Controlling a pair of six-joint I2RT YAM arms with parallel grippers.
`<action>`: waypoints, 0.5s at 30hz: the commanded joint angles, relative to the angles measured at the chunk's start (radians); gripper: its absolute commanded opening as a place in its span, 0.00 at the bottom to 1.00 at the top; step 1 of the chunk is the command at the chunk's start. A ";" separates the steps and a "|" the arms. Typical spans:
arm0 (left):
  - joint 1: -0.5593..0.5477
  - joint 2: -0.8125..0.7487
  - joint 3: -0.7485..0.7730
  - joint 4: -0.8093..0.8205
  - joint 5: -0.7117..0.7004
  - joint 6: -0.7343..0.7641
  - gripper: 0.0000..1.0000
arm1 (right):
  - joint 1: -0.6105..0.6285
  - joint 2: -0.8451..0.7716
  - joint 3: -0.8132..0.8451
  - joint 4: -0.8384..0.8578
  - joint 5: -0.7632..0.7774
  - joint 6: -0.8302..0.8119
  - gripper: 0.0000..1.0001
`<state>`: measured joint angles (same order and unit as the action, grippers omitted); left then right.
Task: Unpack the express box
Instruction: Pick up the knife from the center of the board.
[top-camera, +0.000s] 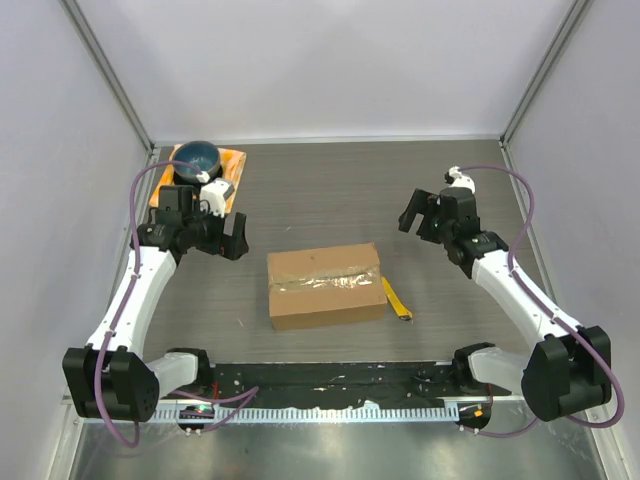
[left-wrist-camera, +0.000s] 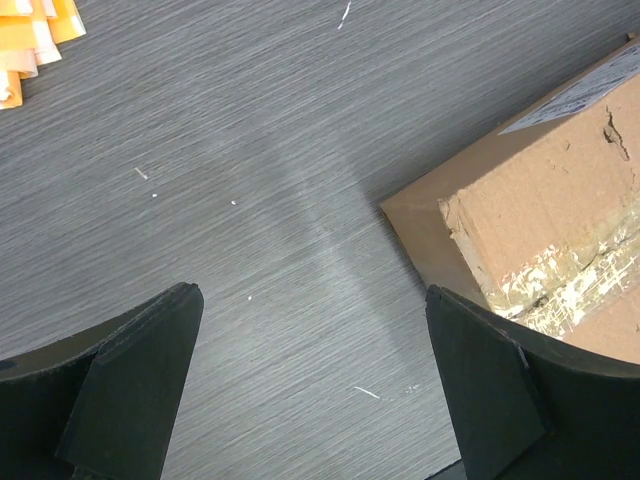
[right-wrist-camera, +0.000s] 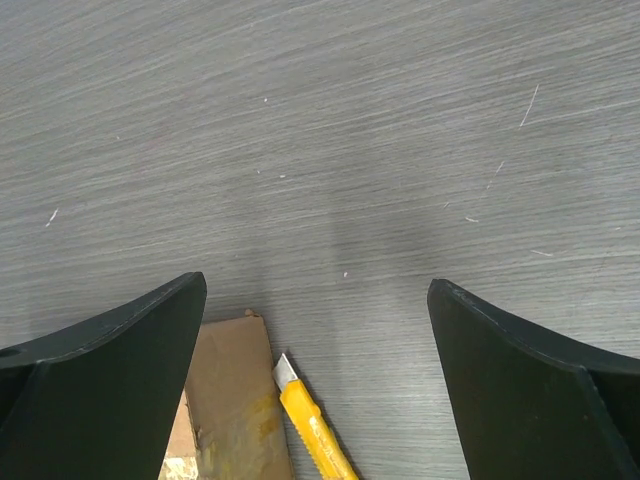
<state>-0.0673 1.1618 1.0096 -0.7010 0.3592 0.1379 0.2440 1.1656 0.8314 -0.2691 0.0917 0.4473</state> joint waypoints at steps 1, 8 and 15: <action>0.007 -0.021 0.004 -0.003 0.038 0.011 1.00 | 0.024 0.006 -0.014 0.008 0.058 0.007 1.00; 0.008 -0.010 0.007 -0.020 0.066 0.029 1.00 | 0.153 0.074 -0.002 -0.077 0.292 0.027 1.00; 0.008 -0.005 0.004 -0.037 0.096 0.046 1.00 | 0.202 0.097 -0.032 -0.099 0.368 0.096 1.00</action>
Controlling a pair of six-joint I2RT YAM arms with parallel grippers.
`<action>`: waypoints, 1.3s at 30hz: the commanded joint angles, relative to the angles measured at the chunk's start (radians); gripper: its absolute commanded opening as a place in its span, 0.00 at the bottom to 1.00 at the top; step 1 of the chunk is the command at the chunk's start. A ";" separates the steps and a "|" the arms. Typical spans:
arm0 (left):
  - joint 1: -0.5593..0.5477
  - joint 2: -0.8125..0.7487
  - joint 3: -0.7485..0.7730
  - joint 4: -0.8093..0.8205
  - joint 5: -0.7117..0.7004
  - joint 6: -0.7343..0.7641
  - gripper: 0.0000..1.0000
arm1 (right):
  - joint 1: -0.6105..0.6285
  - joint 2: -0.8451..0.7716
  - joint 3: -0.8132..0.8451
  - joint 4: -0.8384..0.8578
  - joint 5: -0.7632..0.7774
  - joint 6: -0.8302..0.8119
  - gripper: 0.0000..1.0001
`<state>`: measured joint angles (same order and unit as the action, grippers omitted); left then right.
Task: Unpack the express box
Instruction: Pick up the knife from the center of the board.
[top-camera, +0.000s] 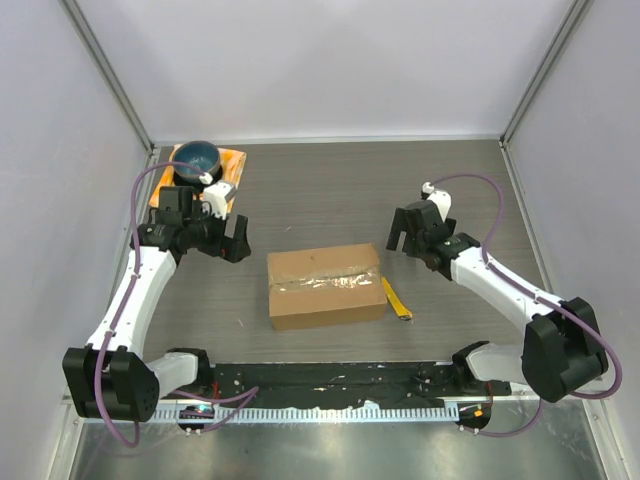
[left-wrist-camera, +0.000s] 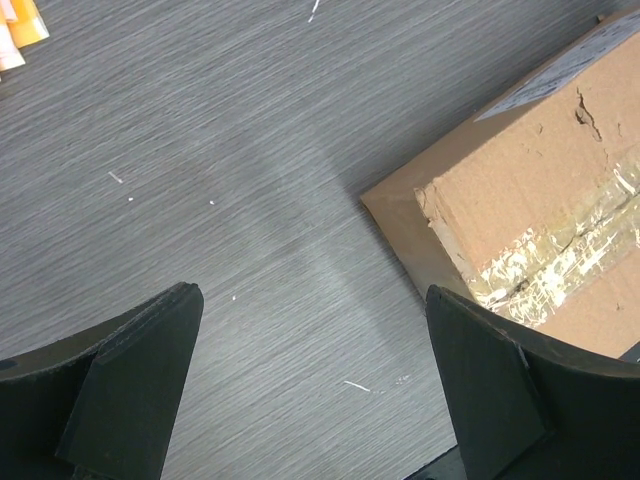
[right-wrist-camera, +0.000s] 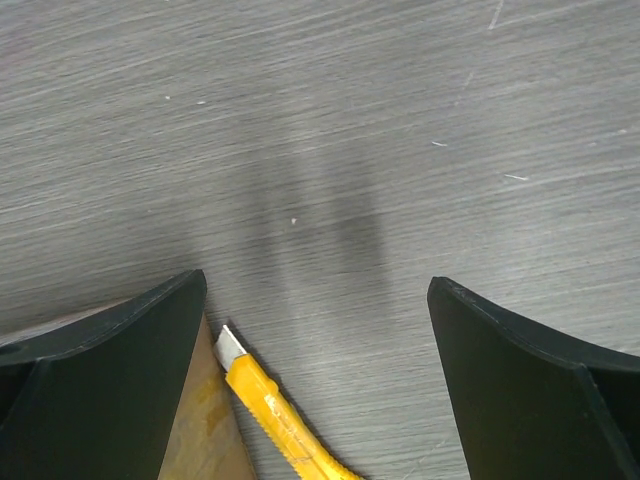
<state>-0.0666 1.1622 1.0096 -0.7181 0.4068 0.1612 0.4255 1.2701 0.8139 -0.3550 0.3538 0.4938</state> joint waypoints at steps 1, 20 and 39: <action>0.005 -0.003 0.001 -0.021 0.050 0.026 1.00 | 0.027 -0.012 -0.022 -0.016 0.114 0.060 1.00; 0.005 0.024 0.046 -0.099 0.107 0.074 1.00 | 0.318 0.086 -0.088 -0.088 0.200 0.216 0.90; 0.005 0.005 0.052 -0.167 0.119 0.127 1.00 | 0.435 0.069 -0.209 -0.078 0.194 0.328 0.61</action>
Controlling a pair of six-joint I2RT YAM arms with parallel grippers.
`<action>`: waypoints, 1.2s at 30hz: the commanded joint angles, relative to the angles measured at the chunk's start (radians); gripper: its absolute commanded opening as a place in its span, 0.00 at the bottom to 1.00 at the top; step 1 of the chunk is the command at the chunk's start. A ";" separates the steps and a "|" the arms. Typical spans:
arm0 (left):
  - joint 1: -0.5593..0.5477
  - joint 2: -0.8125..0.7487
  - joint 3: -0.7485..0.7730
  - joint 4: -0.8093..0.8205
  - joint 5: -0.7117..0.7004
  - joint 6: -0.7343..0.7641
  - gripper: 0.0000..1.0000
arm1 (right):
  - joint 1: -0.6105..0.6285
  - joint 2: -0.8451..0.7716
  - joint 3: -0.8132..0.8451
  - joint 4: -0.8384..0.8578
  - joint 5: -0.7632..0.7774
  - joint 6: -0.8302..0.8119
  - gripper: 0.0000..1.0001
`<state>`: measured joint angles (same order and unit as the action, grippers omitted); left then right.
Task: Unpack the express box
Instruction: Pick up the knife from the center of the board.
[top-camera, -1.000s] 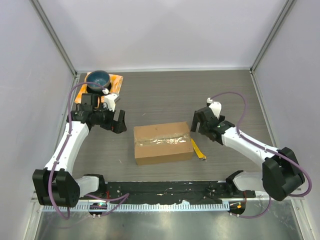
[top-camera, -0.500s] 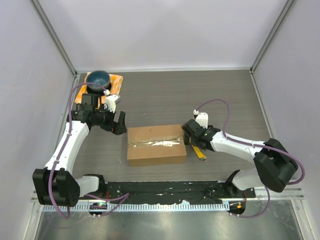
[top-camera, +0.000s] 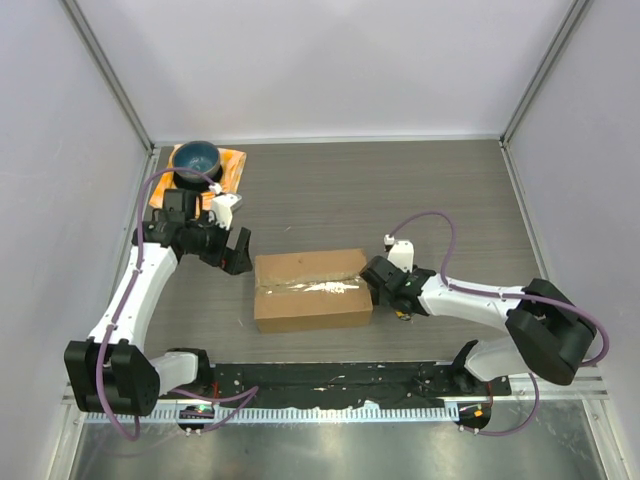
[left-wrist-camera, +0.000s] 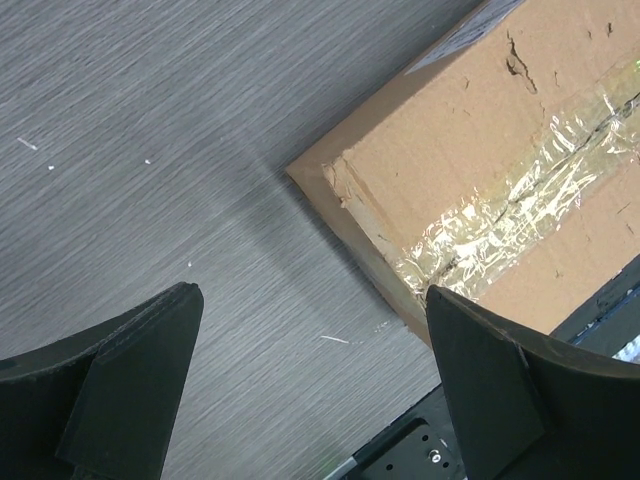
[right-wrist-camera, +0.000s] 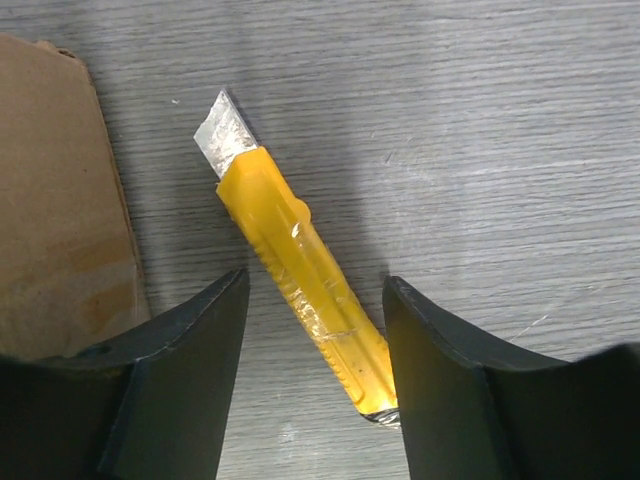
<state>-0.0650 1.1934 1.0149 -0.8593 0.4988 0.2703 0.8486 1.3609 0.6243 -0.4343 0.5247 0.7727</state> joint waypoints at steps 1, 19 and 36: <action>0.005 -0.028 0.048 -0.029 0.030 0.020 1.00 | 0.013 -0.025 -0.024 0.003 0.029 0.050 0.54; 0.004 -0.210 0.091 0.008 0.398 0.214 1.00 | 0.015 -0.286 0.224 -0.106 -0.012 -0.119 0.25; -0.047 -0.382 0.016 0.014 0.543 0.866 1.00 | 0.015 -0.146 0.499 0.025 -0.836 -0.168 0.24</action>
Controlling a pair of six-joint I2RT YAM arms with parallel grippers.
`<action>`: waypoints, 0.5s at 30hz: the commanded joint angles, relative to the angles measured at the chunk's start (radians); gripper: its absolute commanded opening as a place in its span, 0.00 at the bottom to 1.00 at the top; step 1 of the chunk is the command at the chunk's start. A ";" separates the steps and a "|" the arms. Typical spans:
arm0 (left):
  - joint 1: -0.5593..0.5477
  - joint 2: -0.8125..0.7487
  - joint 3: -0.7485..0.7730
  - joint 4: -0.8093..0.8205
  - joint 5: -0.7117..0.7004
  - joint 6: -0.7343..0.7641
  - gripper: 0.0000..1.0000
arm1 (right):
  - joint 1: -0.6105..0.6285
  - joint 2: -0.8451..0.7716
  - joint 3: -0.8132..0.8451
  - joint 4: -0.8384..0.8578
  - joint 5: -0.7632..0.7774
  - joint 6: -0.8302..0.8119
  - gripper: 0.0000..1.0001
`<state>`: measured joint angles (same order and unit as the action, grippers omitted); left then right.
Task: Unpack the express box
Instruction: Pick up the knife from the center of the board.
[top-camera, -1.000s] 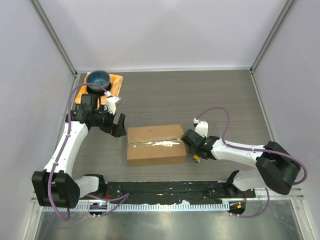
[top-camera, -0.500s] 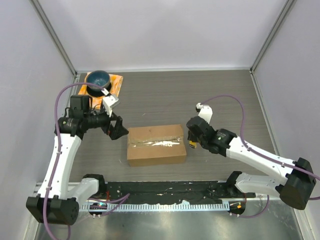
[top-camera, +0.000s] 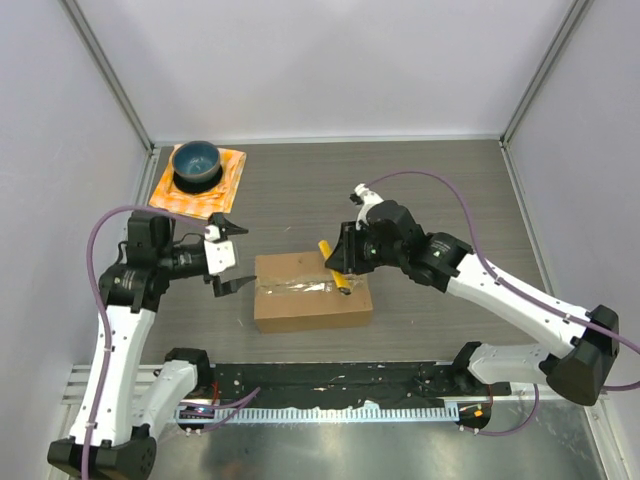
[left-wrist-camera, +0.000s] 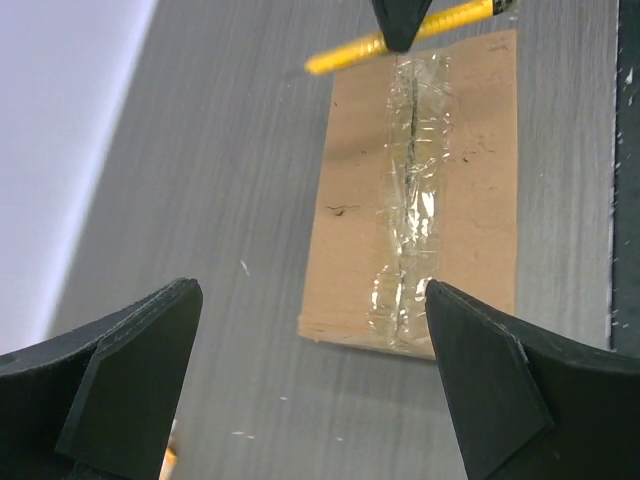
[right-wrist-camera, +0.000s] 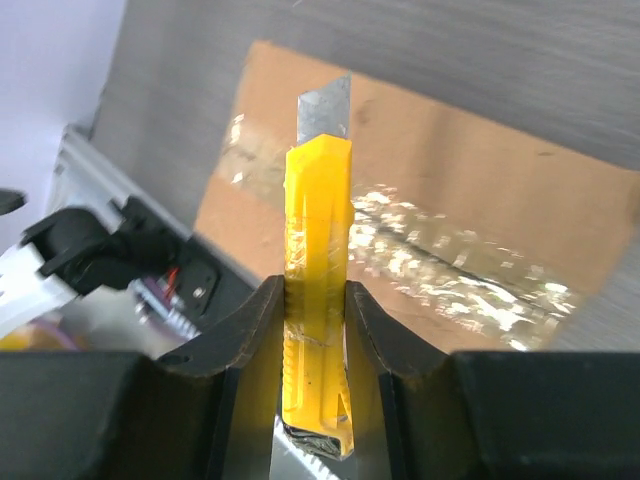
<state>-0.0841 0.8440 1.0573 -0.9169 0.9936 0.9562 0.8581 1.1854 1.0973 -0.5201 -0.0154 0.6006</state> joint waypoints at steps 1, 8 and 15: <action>-0.038 -0.030 -0.029 0.072 0.048 0.196 1.00 | 0.006 0.054 0.032 0.115 -0.329 0.008 0.24; -0.187 -0.023 -0.098 0.079 -0.003 0.327 1.00 | 0.006 0.135 0.095 0.130 -0.475 0.034 0.24; -0.233 0.010 -0.102 0.076 -0.018 0.358 0.98 | 0.006 0.183 0.099 0.219 -0.560 0.100 0.24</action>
<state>-0.2951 0.8532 0.9508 -0.8650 0.9855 1.2404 0.8604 1.3556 1.1637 -0.4015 -0.4774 0.6479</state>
